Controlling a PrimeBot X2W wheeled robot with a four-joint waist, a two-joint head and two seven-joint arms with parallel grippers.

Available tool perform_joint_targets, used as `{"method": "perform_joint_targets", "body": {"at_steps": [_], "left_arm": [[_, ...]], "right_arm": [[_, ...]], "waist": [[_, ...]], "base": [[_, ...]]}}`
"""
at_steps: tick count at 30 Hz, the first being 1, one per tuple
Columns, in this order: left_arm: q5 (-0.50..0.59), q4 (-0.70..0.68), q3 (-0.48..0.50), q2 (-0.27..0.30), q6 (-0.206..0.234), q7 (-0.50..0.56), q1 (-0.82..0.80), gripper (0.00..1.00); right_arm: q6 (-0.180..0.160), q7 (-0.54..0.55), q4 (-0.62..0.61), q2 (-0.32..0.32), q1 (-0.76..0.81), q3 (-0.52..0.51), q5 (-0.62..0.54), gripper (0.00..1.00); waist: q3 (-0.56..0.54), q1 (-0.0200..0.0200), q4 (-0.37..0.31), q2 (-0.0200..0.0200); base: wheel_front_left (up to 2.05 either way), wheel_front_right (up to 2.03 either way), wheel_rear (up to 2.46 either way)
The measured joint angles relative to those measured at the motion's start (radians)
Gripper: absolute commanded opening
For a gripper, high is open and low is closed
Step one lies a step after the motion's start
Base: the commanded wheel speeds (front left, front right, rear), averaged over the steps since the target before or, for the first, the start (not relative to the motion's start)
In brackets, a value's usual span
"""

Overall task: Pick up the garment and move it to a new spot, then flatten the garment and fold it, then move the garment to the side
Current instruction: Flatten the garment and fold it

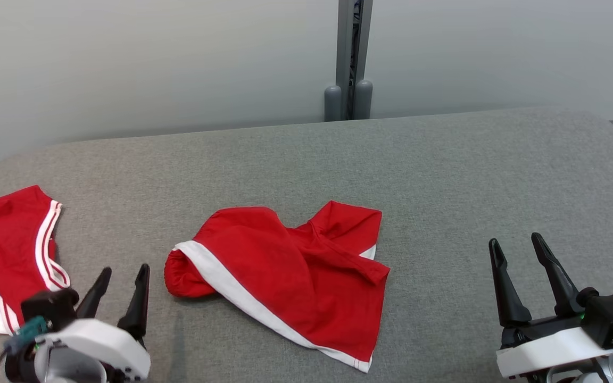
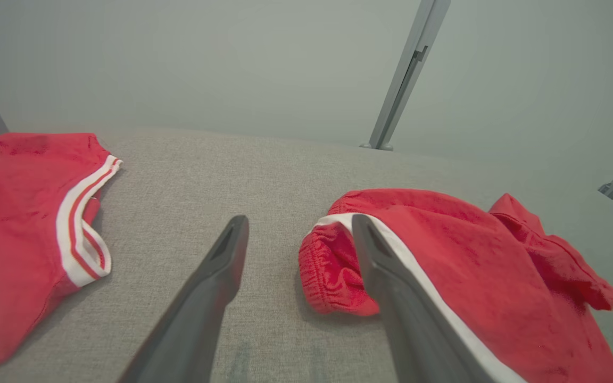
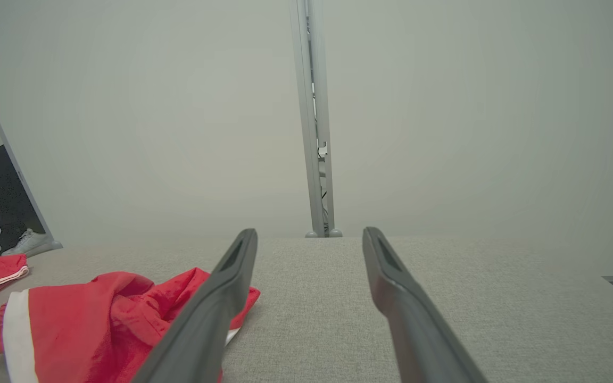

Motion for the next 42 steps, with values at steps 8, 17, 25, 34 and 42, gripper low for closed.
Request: {"method": "perform_joint_targets", "body": {"at_steps": [8,17,25,34,42], "left_arm": [[-0.218,0.002,-0.106,0.128,-0.003,0.303,-0.113,1.00],[-0.399,0.073,-0.179,0.295,-0.003,0.614,-0.209,1.00],[-0.489,0.136,-0.215,0.354,-0.003,0.747,-0.286,1.00],[-0.523,0.175,-0.266,0.369,-0.003,0.746,-0.357,1.00],[-0.582,0.149,-0.323,0.379,-0.003,0.735,-0.362,0.00]], "right_arm": [[0.000,0.000,-0.007,0.005,-0.030,0.000,0.002,1.00],[0.000,0.000,-0.011,0.013,-0.065,-0.003,0.005,1.00],[0.000,0.000,-0.018,0.018,-0.087,-0.004,0.008,1.00],[0.000,0.000,-0.019,0.023,-0.107,0.000,0.008,1.00],[0.000,0.000,-0.014,0.025,-0.106,-0.007,0.008,1.00]], "waist": [[0.029,0.0000,-0.035,0.0000],[0.071,0.0000,-0.090,0.0000],[0.108,0.0000,-0.132,0.0000],[0.142,0.0000,-0.159,0.0000],[0.135,0.0000,-0.154,0.0000]], "base": [[0.00,0.00,0.00],[0.00,0.00,0.00],[0.00,0.00,0.00],[0.00,0.00,0.00],[0.00,0.00,0.00]]}}
